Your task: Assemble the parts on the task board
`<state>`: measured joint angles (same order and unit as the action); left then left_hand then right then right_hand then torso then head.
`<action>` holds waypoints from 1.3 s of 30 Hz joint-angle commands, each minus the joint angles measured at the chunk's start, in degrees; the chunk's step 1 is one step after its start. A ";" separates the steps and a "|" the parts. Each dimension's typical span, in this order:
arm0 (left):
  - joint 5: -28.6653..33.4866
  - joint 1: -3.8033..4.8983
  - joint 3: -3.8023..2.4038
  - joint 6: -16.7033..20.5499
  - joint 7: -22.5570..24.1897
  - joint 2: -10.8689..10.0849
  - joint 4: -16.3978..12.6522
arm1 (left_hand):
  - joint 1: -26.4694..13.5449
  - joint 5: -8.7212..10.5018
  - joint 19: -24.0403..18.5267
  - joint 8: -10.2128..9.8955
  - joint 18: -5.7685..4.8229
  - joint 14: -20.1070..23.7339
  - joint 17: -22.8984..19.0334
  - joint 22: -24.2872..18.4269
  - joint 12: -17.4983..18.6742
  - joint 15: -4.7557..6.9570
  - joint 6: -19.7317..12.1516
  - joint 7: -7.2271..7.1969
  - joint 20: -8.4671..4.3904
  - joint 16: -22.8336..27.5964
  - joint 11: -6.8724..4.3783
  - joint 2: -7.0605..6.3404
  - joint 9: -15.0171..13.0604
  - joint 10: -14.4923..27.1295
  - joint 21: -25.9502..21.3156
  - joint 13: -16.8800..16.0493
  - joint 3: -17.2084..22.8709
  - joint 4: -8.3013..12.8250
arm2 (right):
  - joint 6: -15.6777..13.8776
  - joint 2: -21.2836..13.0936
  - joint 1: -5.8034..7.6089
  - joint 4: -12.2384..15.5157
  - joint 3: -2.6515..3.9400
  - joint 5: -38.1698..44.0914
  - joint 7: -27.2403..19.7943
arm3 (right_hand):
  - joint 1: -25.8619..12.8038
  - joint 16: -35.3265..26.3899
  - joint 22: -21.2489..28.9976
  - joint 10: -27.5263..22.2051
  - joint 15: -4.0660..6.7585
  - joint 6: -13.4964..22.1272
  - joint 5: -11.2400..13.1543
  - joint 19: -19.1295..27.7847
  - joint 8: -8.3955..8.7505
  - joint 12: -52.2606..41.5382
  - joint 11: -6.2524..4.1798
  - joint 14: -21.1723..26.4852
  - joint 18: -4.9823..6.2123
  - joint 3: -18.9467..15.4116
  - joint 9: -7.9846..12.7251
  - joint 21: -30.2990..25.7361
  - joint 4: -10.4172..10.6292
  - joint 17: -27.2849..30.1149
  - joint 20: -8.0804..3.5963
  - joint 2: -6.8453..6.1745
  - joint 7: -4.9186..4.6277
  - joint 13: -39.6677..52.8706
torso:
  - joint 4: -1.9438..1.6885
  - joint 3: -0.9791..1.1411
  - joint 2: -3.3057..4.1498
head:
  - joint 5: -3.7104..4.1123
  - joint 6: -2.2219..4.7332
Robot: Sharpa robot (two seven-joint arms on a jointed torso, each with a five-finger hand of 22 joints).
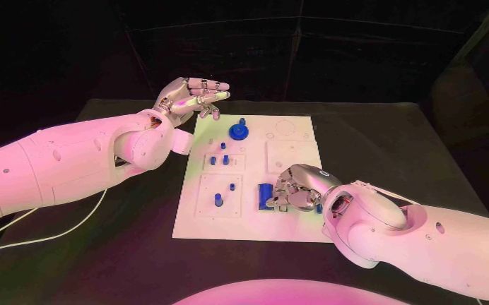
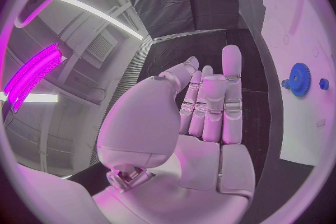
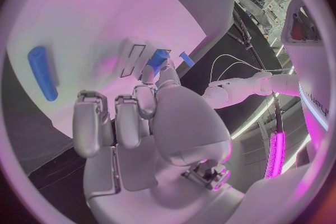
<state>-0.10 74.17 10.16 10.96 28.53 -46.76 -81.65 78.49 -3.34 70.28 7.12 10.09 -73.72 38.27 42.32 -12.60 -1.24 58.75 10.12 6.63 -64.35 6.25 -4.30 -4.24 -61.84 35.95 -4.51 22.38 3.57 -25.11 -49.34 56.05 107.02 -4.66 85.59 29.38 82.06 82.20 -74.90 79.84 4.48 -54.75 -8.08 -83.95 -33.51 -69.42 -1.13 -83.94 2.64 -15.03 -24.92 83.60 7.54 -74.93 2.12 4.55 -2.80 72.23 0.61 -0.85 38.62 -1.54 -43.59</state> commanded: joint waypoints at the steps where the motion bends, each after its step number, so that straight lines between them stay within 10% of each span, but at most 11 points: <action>1: 0.11 0.09 -0.04 -0.48 0.27 -0.06 -0.14 | 0.13 0.09 -0.37 0.33 0.41 0.31 -0.08 -0.09 -0.30 0.29 0.06 -0.19 -0.02 0.06 -0.26 0.28 -0.04 0.12 -0.34 -0.06 -0.21 0.08 | -1.26 -0.03 0.07 0.14 0.01 1.65 1.22 | 0.35 0.19 -8.02 0.57 0.36 -0.02 0.31 0.16 -0.19 -0.26 -0.33 -3.38 -0.48 -0.03 -0.03 0.21 -0.25 -0.17 -0.27 0.19 0.15 -0.03 | -0.02 0.03 0.01 | -0.01 0.07; 13: 0.11 0.08 -0.04 -0.51 0.30 -0.20 -0.18 | 0.13 0.09 -0.37 0.33 0.41 0.31 -0.08 -0.09 -0.30 0.29 0.06 -0.19 -0.02 0.06 -0.26 0.28 -0.04 0.12 -0.34 -0.06 -0.21 0.08 | -5.05 -5.27 0.07 3.68 0.02 -3.09 -3.53 | -1.82 -0.04 -7.48 -0.42 -0.50 2.89 -1.69 0.67 2.42 1.33 0.85 -3.31 -0.34 -1.58 1.37 -0.33 1.27 0.12 0.28 0.34 -1.35 -1.18 | 0.01 0.01 -0.08 | 0.46 0.28; 24: 0.11 0.08 -0.03 -0.46 0.32 -0.12 -0.51 | 0.12 0.09 -0.38 0.43 0.40 0.37 -0.22 -0.09 -0.48 0.29 0.07 -0.19 -0.04 0.10 -0.27 0.39 -0.03 0.21 -0.37 -0.05 -0.23 0.10 | -0.81 -15.15 0.13 4.84 0.04 -0.86 -1.63 | -4.22 0.00 -7.59 -0.54 -1.48 2.71 -4.81 0.62 8.66 1.78 1.94 -3.33 -0.34 -3.35 4.69 -0.33 4.19 -0.10 1.33 1.59 -2.58 -1.37 | 0.09 -0.02 0.02 | 1.95 0.72; 39: 0.11 0.05 0.11 -0.77 0.25 0.16 -0.36 | 0.12 0.09 -0.38 0.43 0.40 0.37 -0.22 -0.09 -0.48 0.29 0.07 -0.19 -0.04 0.10 -0.27 0.39 -0.03 0.21 -0.37 -0.05 -0.23 0.10 | 2.93 -16.37 0.02 3.53 -0.03 4.83 2.56 | -4.81 0.21 -8.06 -0.13 -1.49 0.85 -3.50 0.21 10.14 1.29 1.90 -3.41 -0.46 -4.93 5.25 0.05 4.88 -0.56 1.45 0.00 -2.44 -0.88 | 0.08 0.06 -0.01 | 2.66 0.71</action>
<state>-0.10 74.17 10.28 10.92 28.52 -46.64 -81.96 78.48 -3.34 70.28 7.34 10.09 -73.50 38.08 42.33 -12.88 -1.03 58.75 10.12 6.63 -64.35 6.25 -4.30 -4.24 -61.84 35.95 -4.51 22.38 3.57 -24.91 -65.83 56.02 110.58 -4.67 88.13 30.23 77.06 82.20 -74.94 79.42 3.48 -53.54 -11.68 -83.48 -23.71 -67.83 0.53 -83.94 2.65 -19.72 -19.74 83.37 12.38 -74.94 3.30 5.13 -5.26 71.31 0.78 -0.77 38.58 1.02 -42.89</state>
